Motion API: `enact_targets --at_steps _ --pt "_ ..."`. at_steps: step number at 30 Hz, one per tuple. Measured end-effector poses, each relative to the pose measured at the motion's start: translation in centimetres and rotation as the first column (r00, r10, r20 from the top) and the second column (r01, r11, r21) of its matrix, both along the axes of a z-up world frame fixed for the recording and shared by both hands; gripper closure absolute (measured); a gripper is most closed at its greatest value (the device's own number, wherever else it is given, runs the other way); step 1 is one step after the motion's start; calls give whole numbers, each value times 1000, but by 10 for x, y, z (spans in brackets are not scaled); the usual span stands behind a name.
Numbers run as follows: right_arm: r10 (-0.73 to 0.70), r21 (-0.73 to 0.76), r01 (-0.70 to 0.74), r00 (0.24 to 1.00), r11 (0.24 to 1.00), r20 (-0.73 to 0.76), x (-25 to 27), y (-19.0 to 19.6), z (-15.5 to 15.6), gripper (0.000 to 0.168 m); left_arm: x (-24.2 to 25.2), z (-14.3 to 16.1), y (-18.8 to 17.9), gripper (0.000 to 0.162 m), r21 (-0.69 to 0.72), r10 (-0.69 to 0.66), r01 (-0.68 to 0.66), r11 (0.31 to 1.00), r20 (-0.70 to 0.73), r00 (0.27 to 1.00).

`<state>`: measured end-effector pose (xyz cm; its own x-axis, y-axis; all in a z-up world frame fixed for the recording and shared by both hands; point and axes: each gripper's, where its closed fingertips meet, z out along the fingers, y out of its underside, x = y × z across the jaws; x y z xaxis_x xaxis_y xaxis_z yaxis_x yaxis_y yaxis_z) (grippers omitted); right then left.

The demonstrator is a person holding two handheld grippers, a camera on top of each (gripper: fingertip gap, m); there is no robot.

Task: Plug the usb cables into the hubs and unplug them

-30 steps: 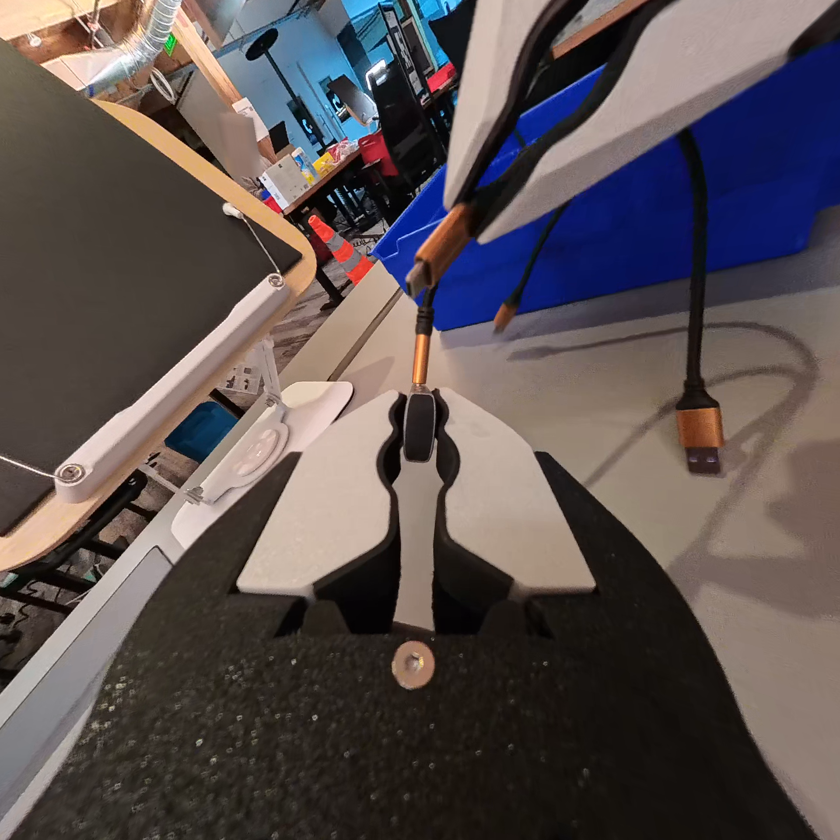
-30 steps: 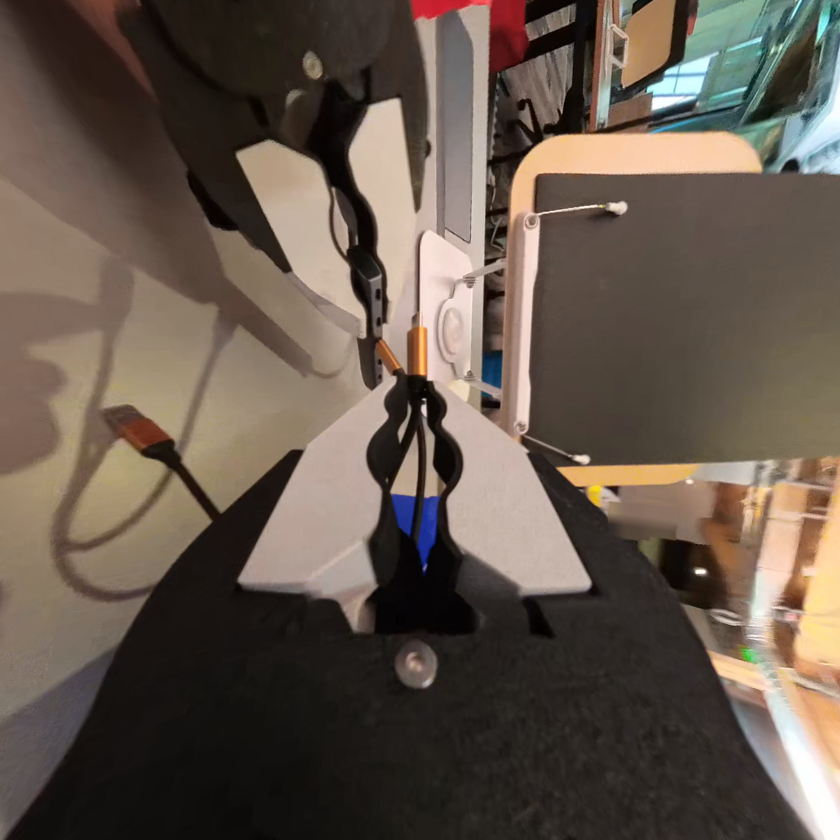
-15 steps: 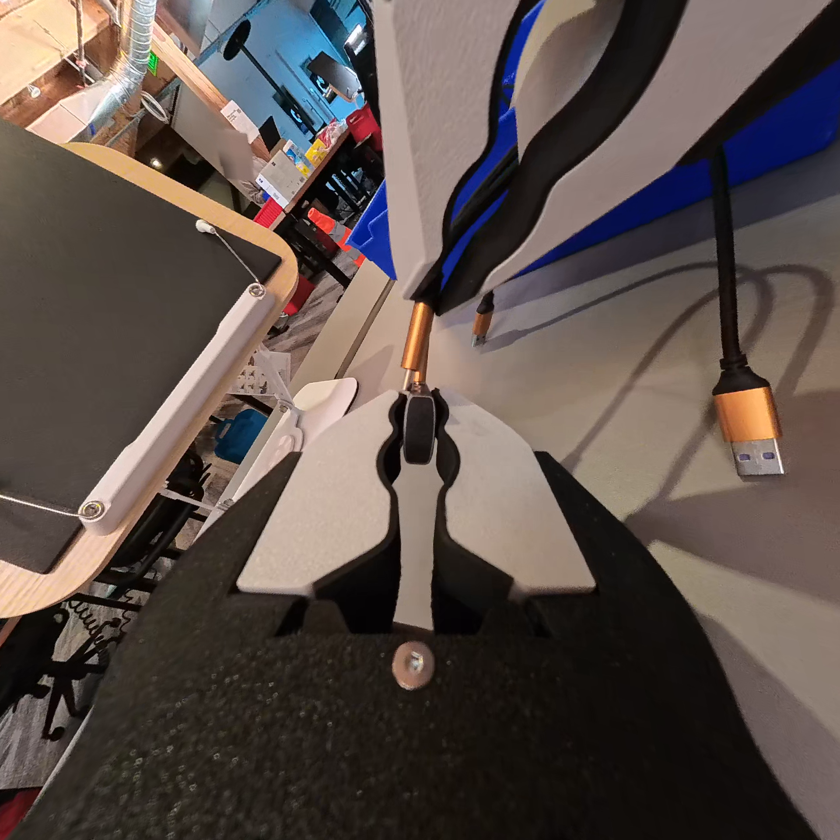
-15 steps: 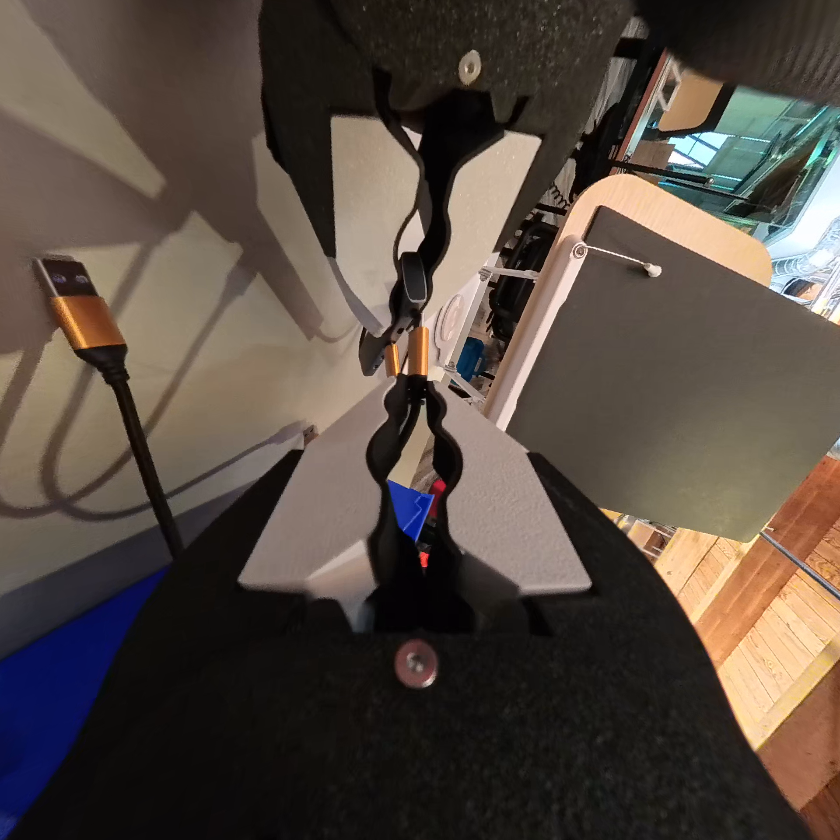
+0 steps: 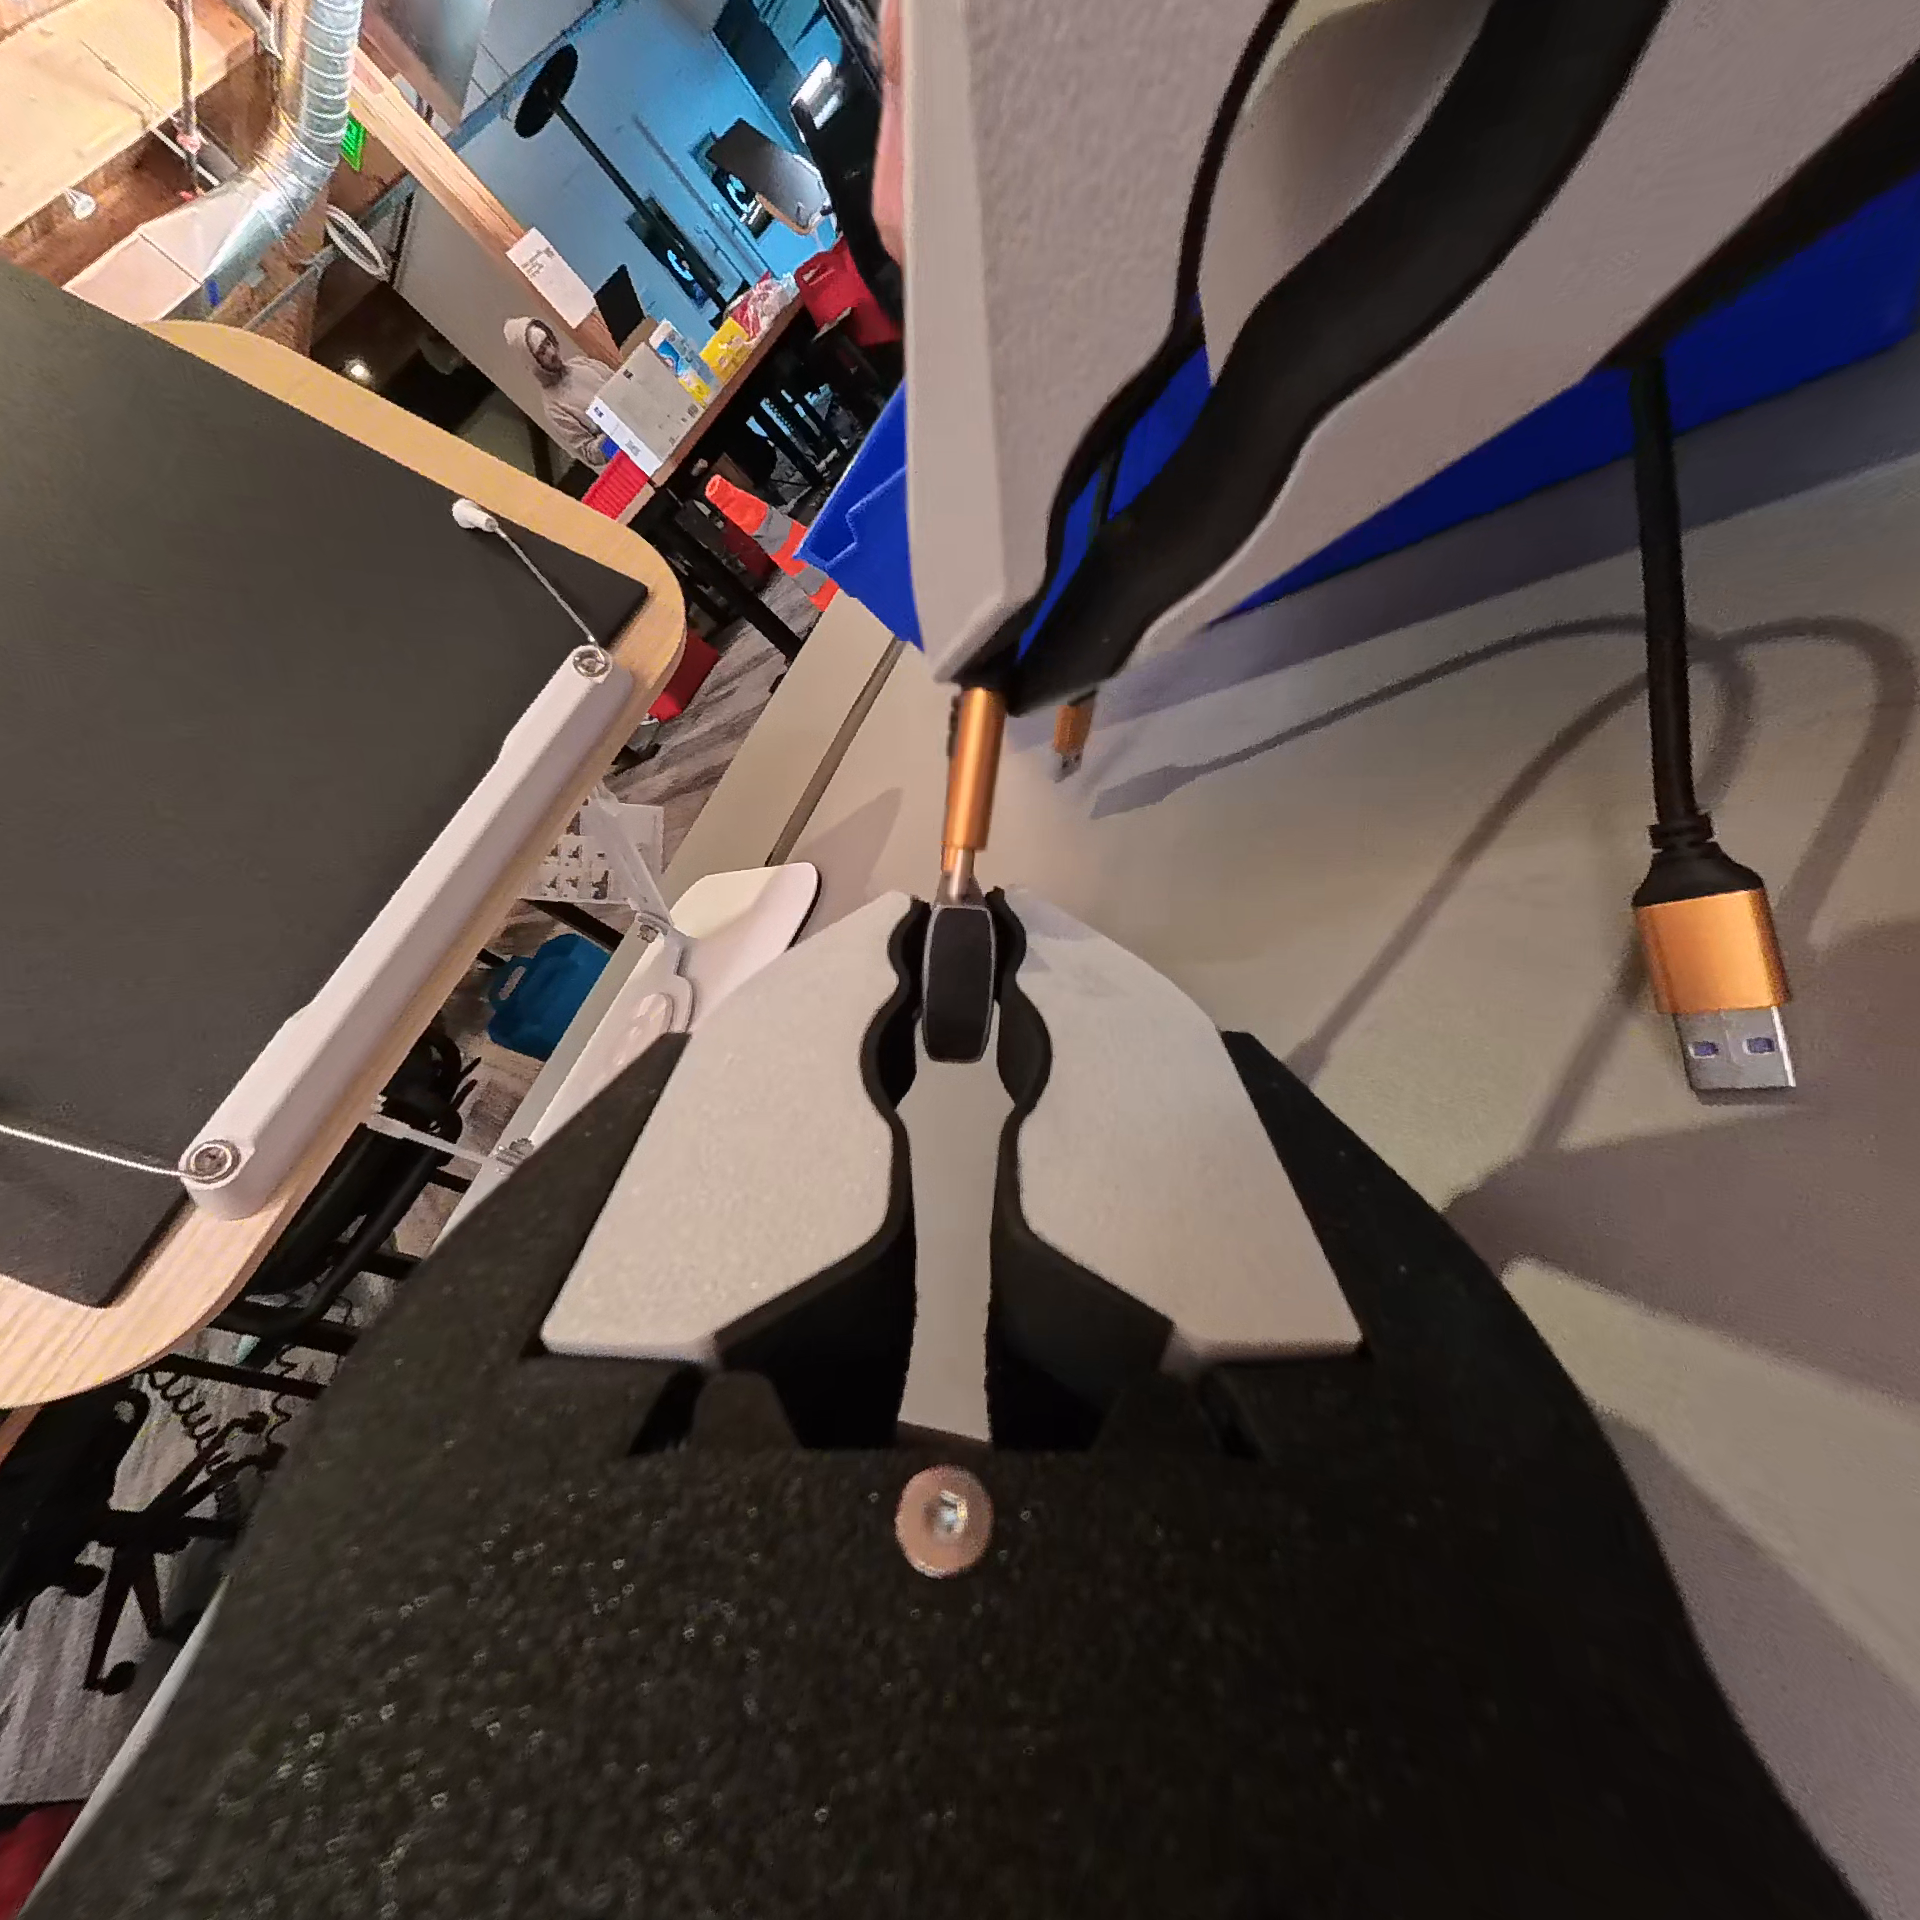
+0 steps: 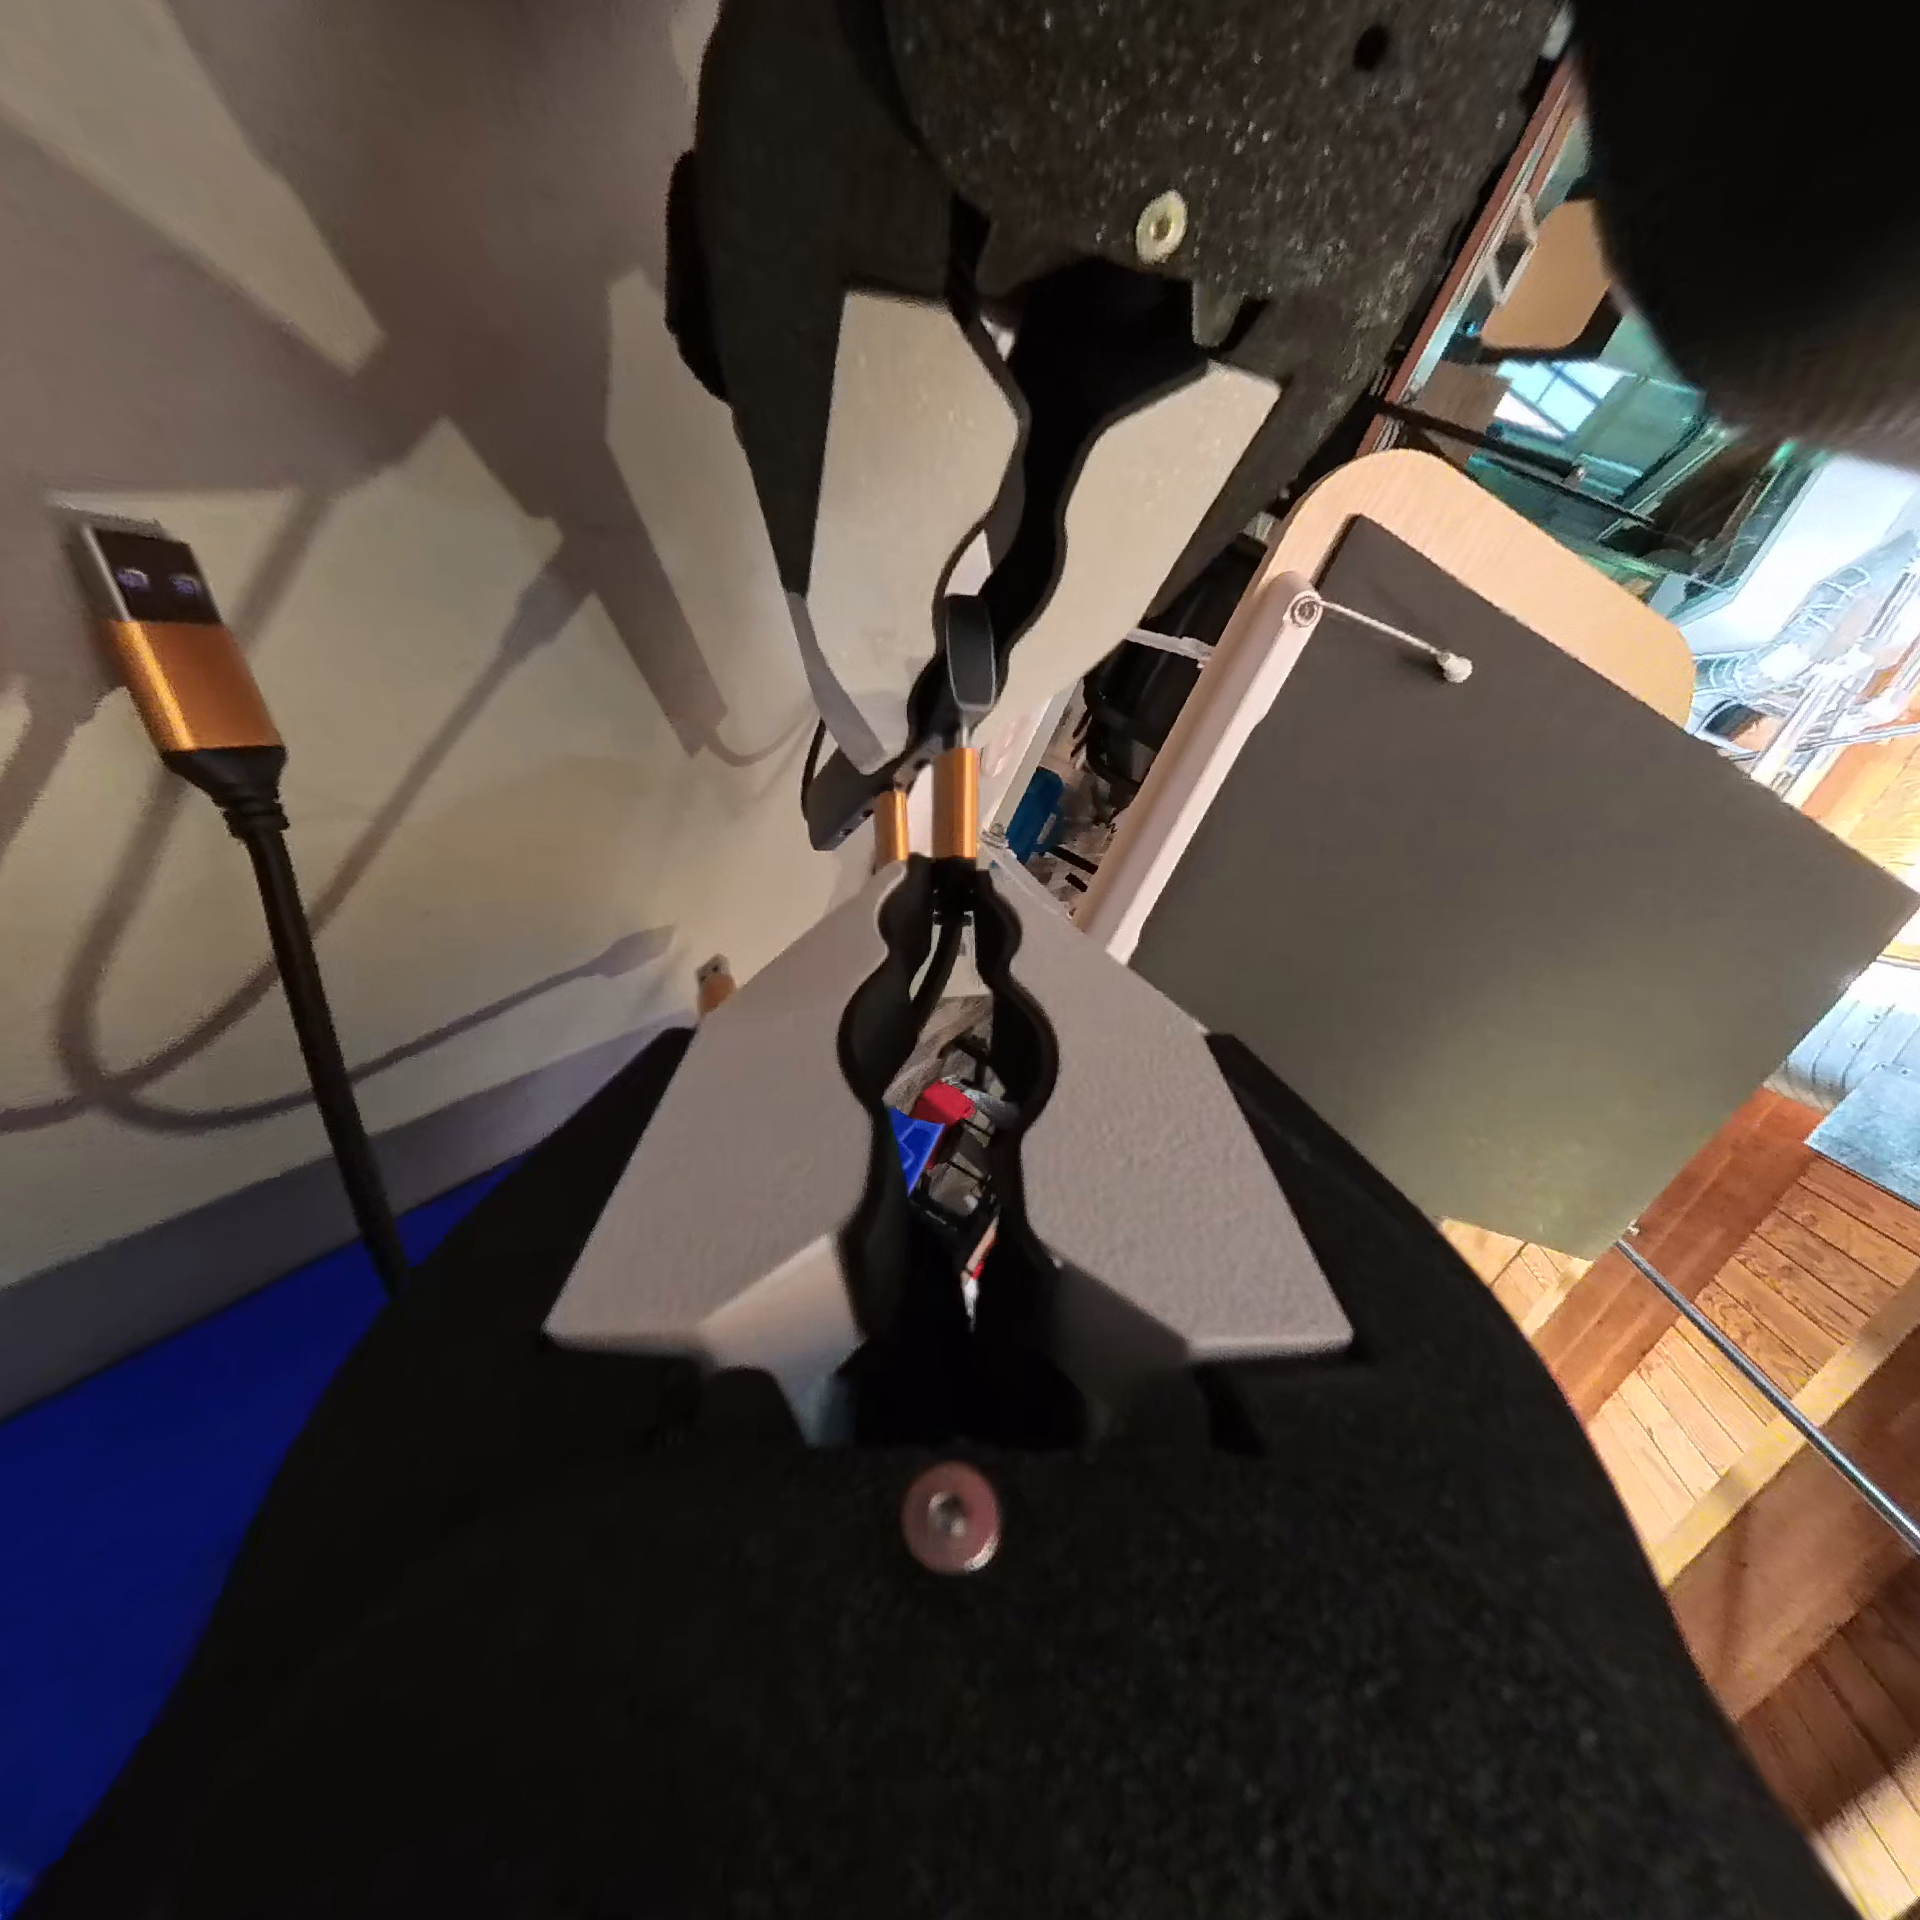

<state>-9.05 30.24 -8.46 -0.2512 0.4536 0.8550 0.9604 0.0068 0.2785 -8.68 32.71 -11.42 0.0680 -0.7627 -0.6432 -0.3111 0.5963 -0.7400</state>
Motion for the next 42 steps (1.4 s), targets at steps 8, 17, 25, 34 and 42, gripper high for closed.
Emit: enact_targets --at_steps 8,17,25,34,42 --pt "45 16 -46 997 999 62 -4 2 1 163 -1 0 0 152 35 16 -16 999 -6 1000" --pt "-1 24 7 971 1000 -237 -3 2 12 160 1 10 4 152 59 73 -76 995 50 996" --pt "-342 -342 -3 -22 940 -939 -17 -23 14 140 -8 46 5 152 291 148 -215 932 234 961" --pt "-222 -200 -127 -198 972 -955 -21 -12 32 156 -3 49 -11 152 281 95 -170 944 261 961" --pt "-207 -198 -85 -115 977 -972 -22 -11 23 157 -1 40 -9 152 220 140 -181 959 190 972"
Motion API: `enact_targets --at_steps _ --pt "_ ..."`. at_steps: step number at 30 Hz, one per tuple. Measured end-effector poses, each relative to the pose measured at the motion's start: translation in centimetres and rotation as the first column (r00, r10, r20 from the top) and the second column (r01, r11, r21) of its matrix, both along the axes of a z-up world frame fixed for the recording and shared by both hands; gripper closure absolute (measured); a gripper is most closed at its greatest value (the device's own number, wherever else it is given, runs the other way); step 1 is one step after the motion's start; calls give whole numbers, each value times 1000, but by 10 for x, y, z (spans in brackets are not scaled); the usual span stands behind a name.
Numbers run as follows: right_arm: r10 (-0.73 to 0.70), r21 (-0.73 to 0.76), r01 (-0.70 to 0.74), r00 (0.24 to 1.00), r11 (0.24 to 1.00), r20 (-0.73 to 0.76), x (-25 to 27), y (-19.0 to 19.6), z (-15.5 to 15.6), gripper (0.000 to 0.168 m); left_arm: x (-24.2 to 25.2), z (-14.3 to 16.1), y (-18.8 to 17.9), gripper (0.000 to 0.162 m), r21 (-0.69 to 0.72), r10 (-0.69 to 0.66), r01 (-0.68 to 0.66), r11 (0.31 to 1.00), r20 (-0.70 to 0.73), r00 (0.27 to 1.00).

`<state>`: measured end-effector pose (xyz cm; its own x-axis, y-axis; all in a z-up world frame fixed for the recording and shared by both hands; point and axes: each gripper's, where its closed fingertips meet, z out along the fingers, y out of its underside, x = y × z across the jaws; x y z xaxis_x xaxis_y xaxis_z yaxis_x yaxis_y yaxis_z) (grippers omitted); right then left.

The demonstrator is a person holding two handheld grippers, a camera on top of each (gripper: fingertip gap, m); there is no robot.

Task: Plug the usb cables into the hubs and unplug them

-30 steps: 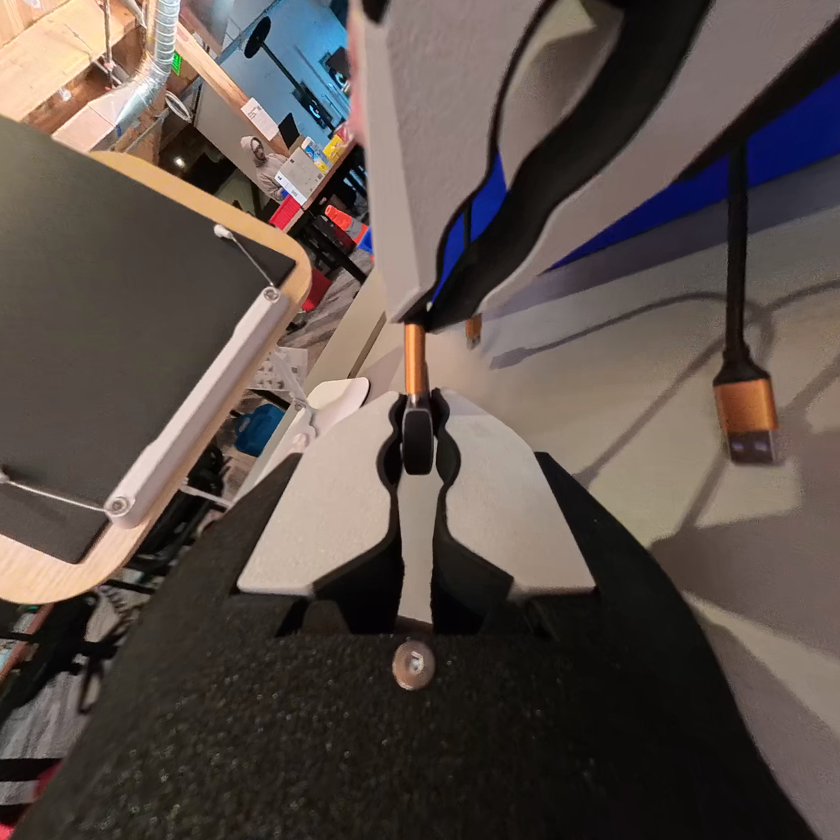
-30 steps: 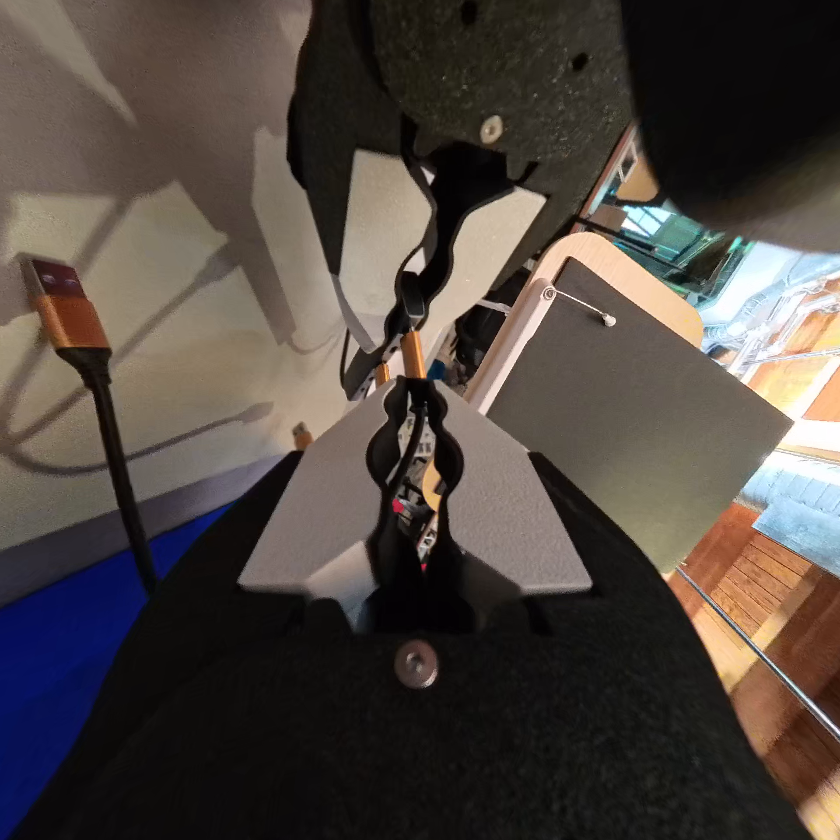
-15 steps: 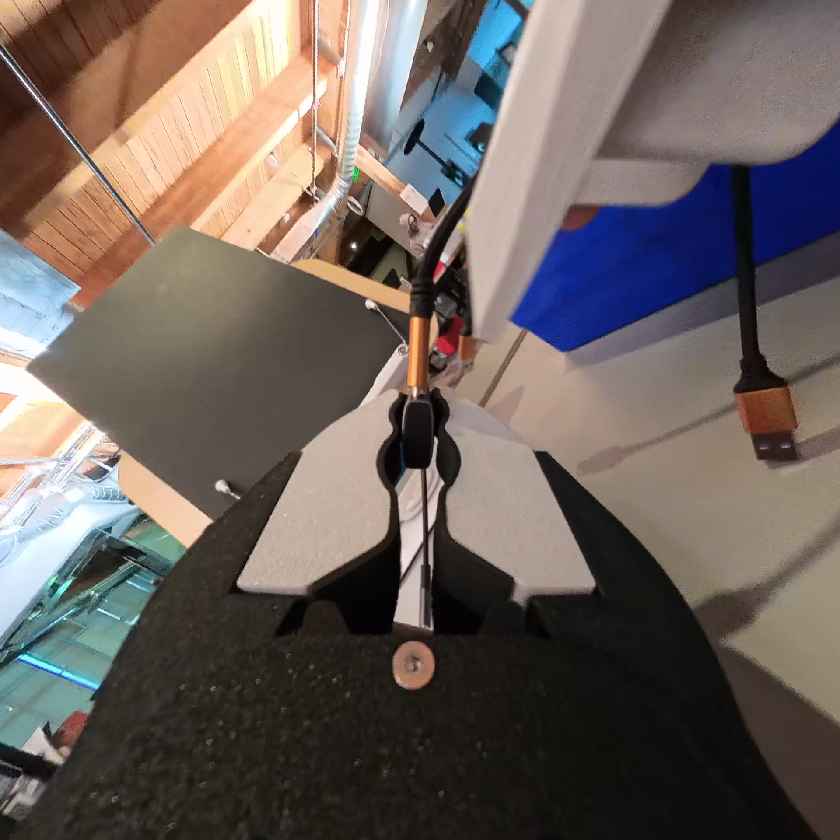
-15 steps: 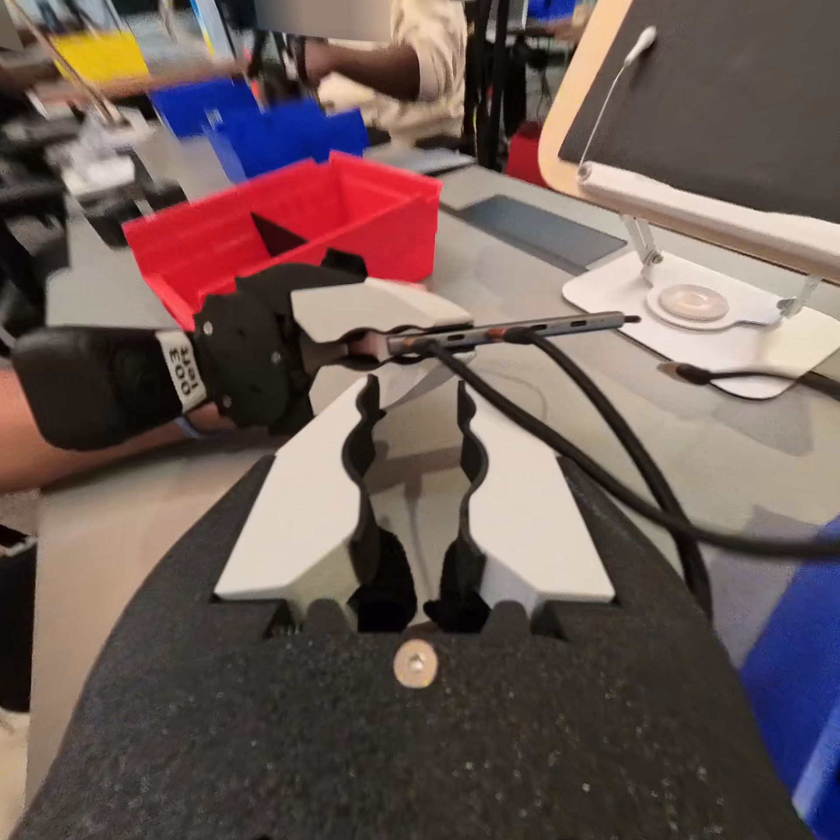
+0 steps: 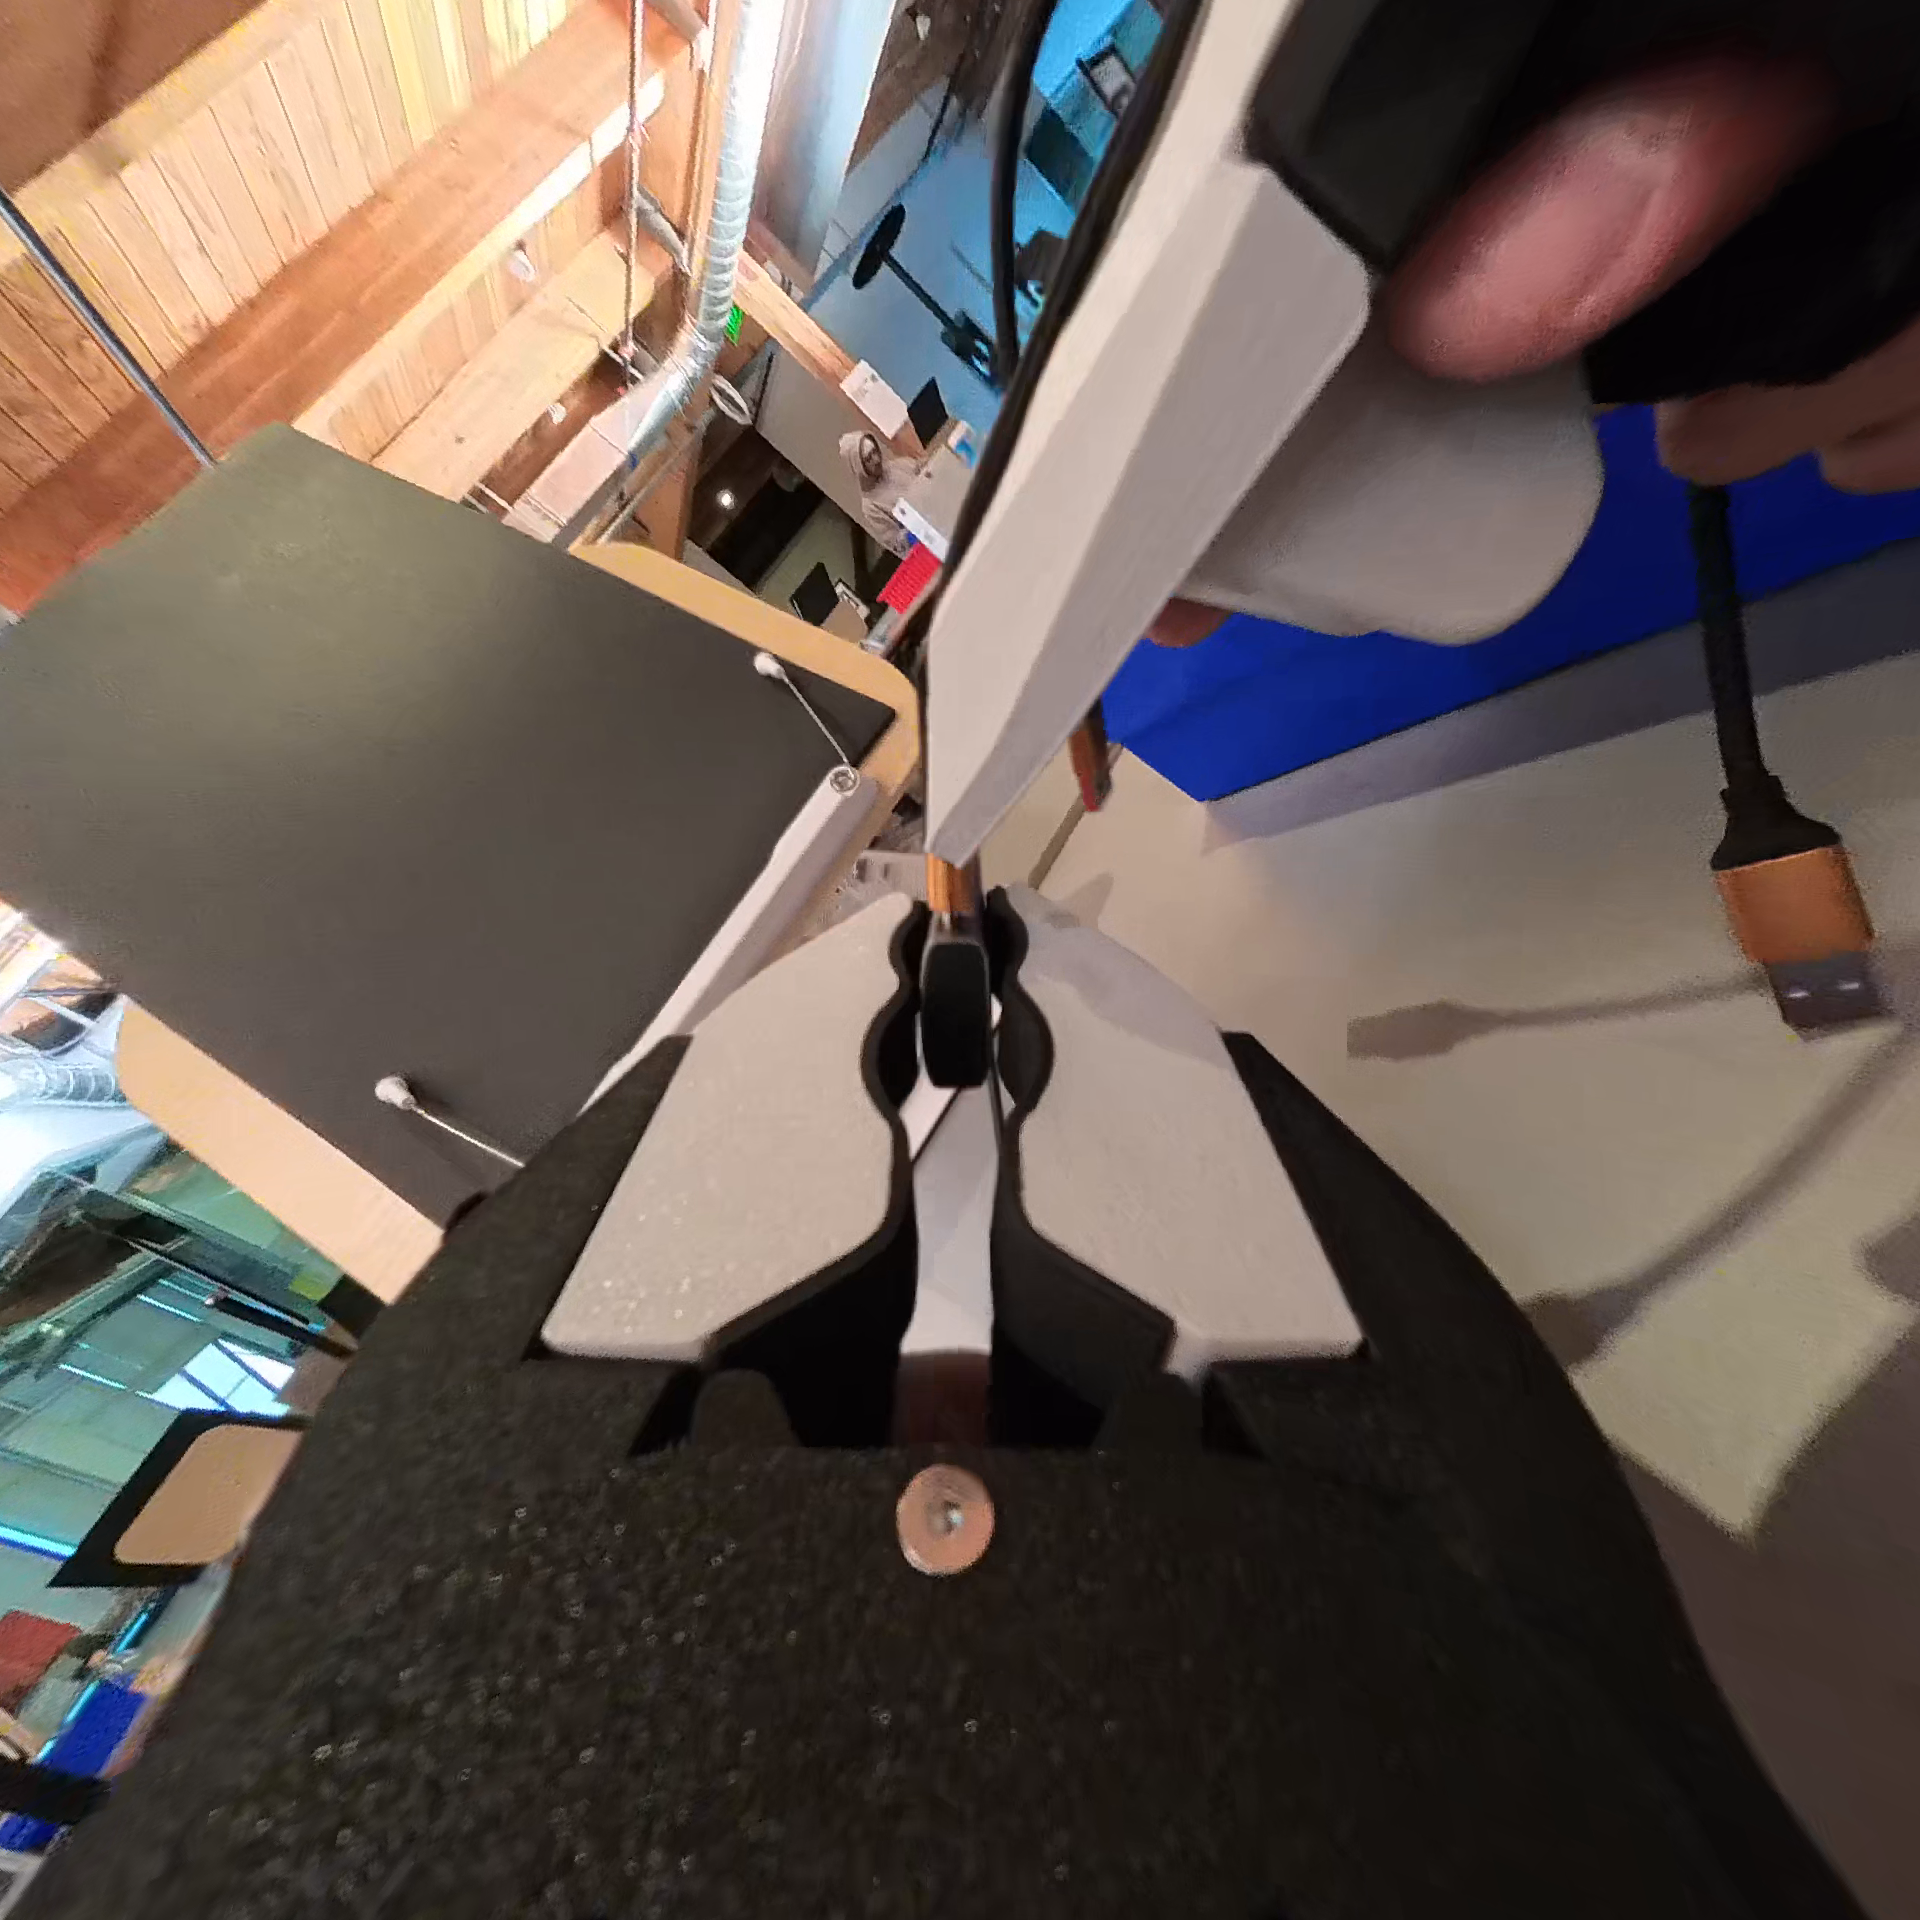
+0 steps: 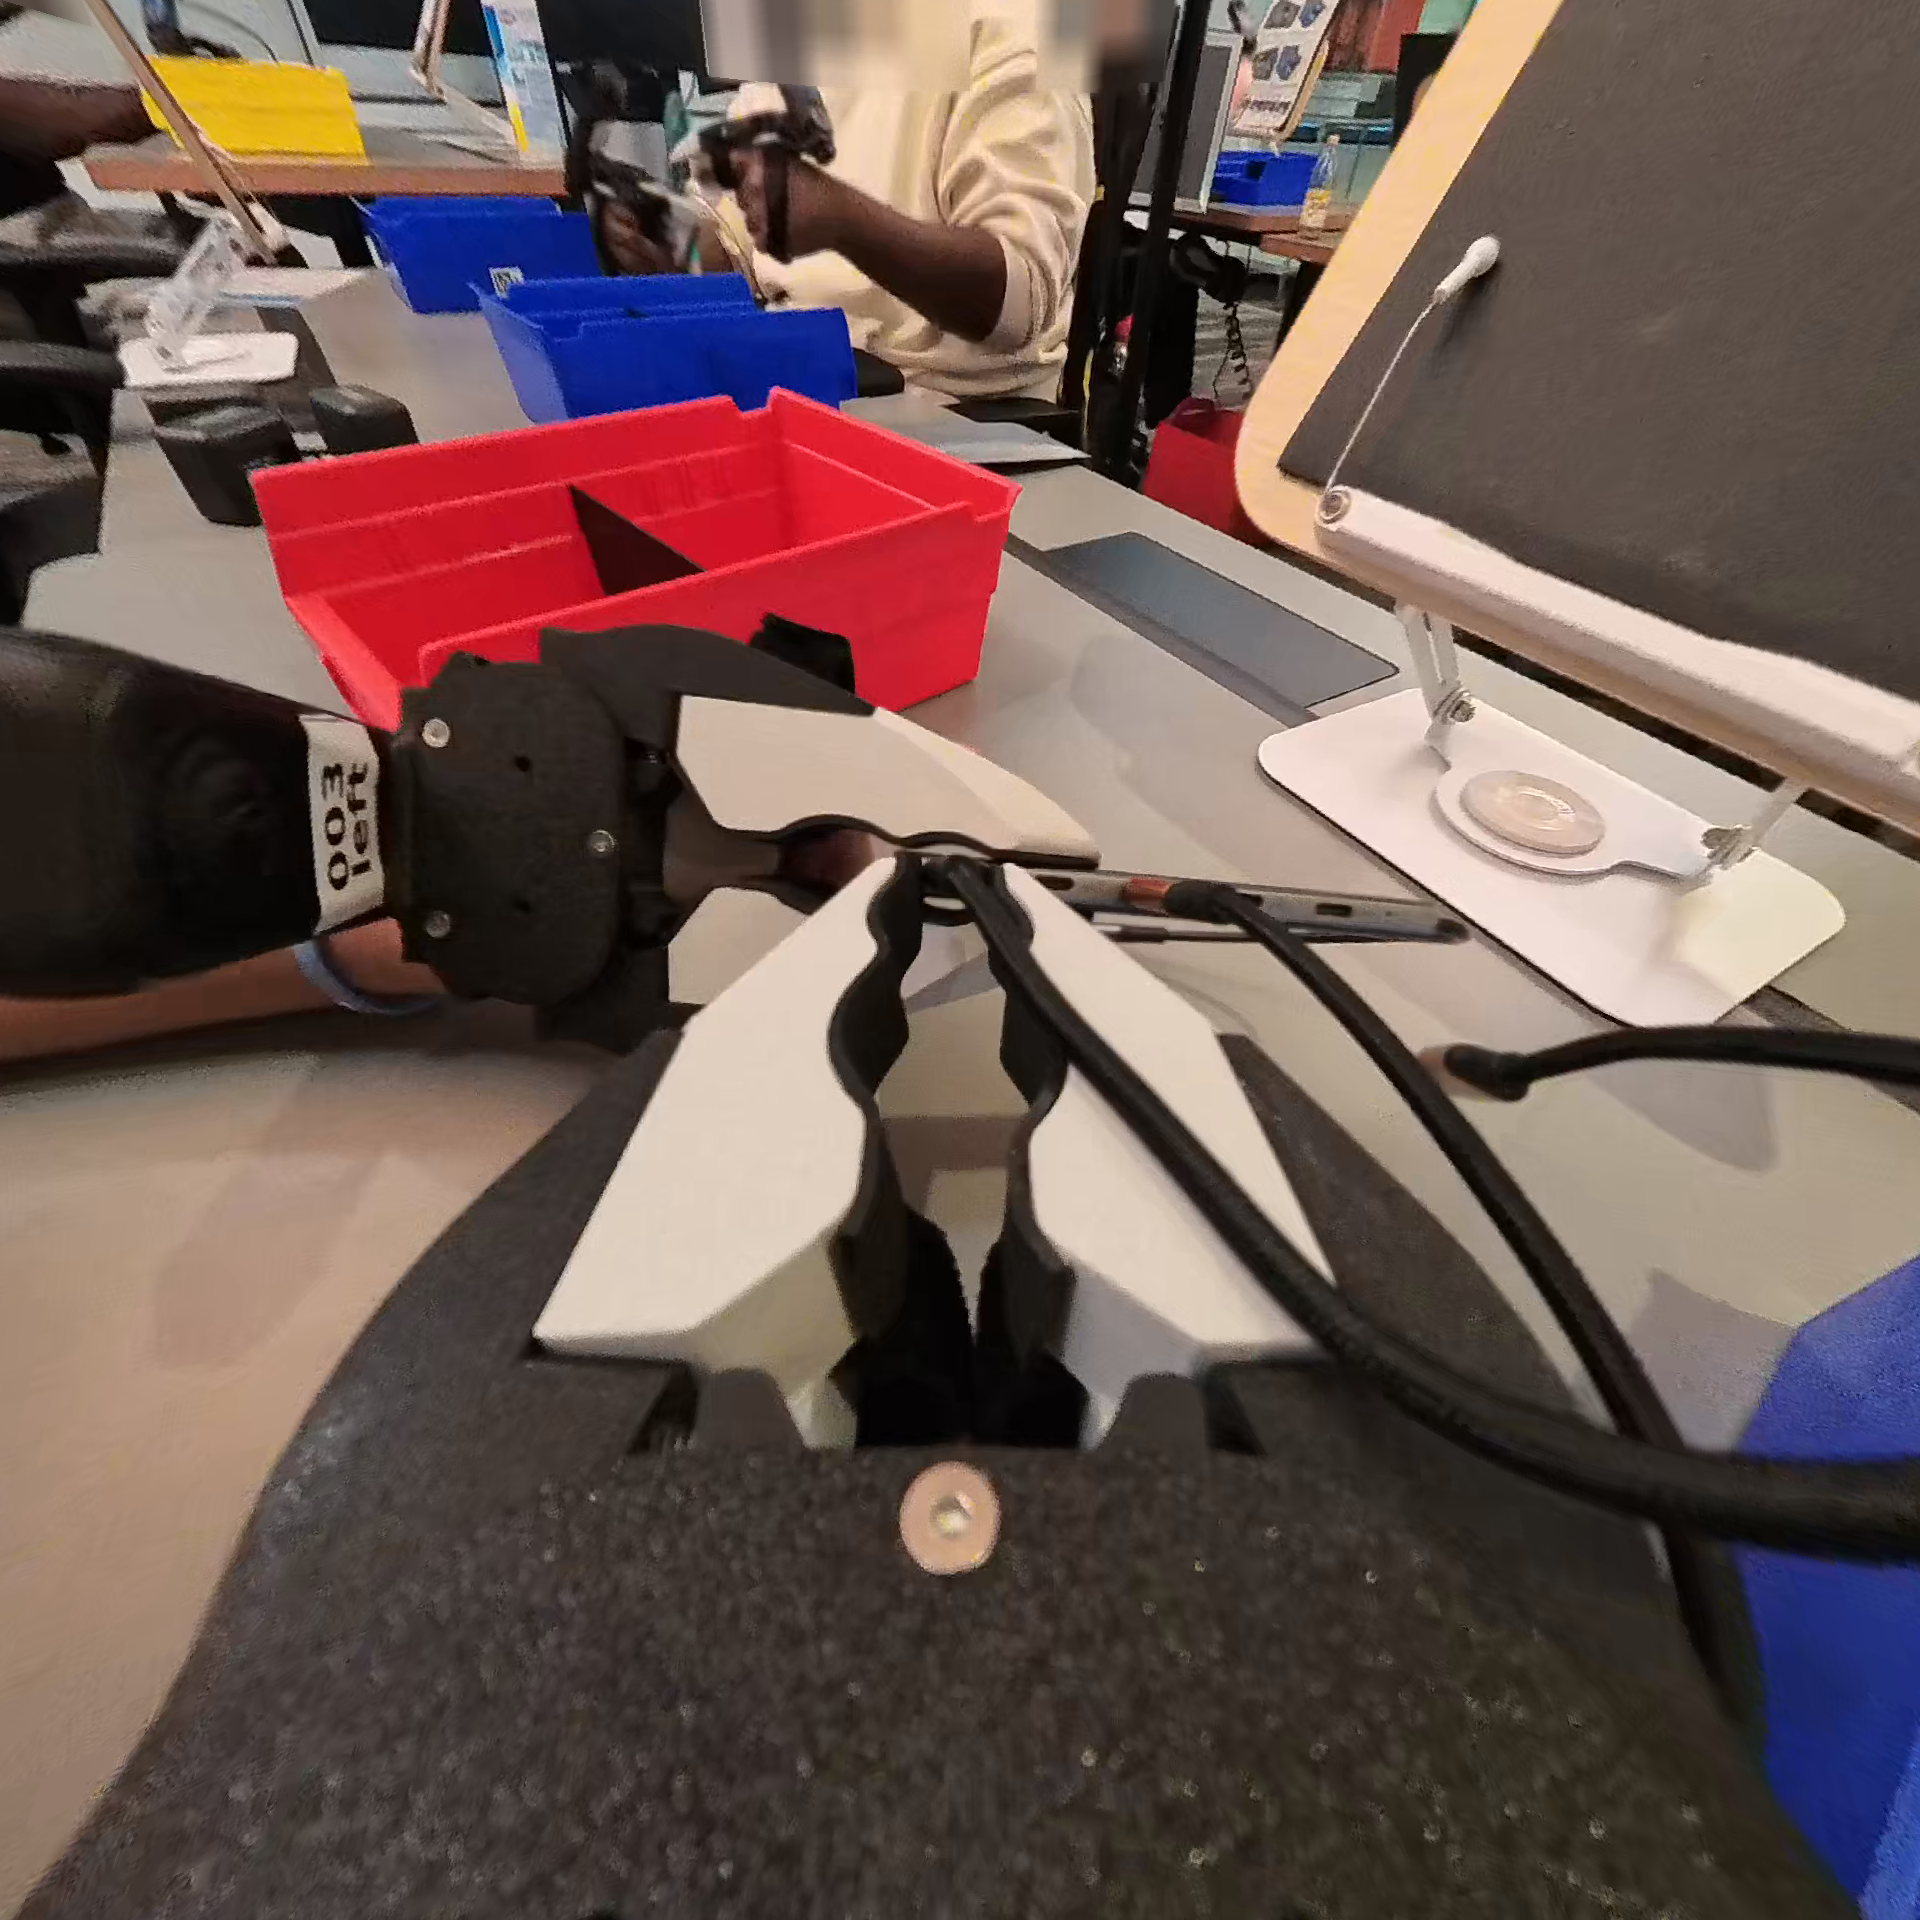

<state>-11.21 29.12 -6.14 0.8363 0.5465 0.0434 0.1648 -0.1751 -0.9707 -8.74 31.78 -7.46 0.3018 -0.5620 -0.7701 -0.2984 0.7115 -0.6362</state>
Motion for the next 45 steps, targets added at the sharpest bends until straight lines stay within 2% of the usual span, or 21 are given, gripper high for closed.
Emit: enact_targets --at_steps 3,7,10,12,15,18,25,28,37,45 --pt "-22 -10 23 999 1000 33 -1 1 -9 157 1 -4 2 153 71 46 -42 997 -57 997" --pt "-72 21 71 996 997 61 -1 4 -11 158 3 -8 3 152 57 47 -43 997 -72 996" --pt "-61 -21 60 998 998 -17 4 4 -10 158 7 -9 1 152 -7 7 -8 1000 -52 999" --pt "-22 -52 15 989 999 -148 6 1 -4 158 7 -7 -2 152 -35 -24 24 999 -19 1000" --pt "-60 -53 50 977 997 -206 22 4 2 158 6 -3 -6 147 -80 -65 66 995 17 998" --pt "-71 -54 62 981 997 -178 26 4 -1 158 7 -5 -8 149 -99 -70 70 993 5 998" --pt "-50 -81 38 986 996 -157 24 2 -5 158 6 -7 -8 153 -13 -54 54 998 -37 998" --pt "-33 -101 13 981 995 -189 24 -1 -2 158 5 -4 -11 153 -30 -67 66 997 -42 997" --pt "-55 -89 48 996 995 -73 19 -5 0 158 1 1 -13 153 81 -35 41 996 -80 996" --pt "-66 -120 59 996 991 -56 18 -7 -2 158 0 1 -14 153 126 -12 25 992 -101 995"
